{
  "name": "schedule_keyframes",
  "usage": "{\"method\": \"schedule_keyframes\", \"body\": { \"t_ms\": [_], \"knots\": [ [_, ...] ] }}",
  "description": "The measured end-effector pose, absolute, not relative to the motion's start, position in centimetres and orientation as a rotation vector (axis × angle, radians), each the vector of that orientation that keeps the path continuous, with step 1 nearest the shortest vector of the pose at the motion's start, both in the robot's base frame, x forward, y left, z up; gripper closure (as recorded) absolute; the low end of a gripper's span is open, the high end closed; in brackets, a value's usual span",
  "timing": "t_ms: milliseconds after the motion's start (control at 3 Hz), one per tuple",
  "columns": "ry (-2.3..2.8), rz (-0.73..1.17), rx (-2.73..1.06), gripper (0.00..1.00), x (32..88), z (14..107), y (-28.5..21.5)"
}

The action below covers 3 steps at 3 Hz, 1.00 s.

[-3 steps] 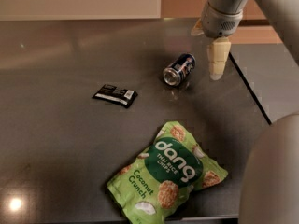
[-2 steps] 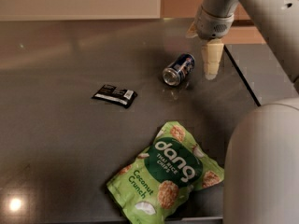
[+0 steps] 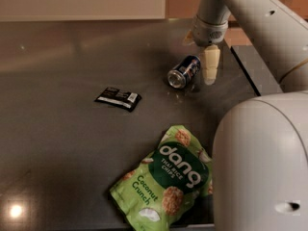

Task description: Pick pepsi can

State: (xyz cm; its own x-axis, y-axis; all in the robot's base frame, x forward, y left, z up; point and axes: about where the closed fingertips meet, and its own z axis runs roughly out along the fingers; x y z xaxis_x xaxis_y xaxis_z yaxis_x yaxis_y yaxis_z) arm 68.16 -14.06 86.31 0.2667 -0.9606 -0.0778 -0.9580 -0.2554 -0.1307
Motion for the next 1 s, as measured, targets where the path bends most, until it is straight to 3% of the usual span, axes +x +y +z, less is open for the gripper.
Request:
{"method": "schedule_keyframes", "body": {
  "t_ms": [667,1000],
  "knots": [
    [1.77,0.018,-2.455,0.0,67.4,84.7,-12.2],
    [1.76,0.025,-2.47,0.18,66.8,84.6,-11.8]
  ]
}}
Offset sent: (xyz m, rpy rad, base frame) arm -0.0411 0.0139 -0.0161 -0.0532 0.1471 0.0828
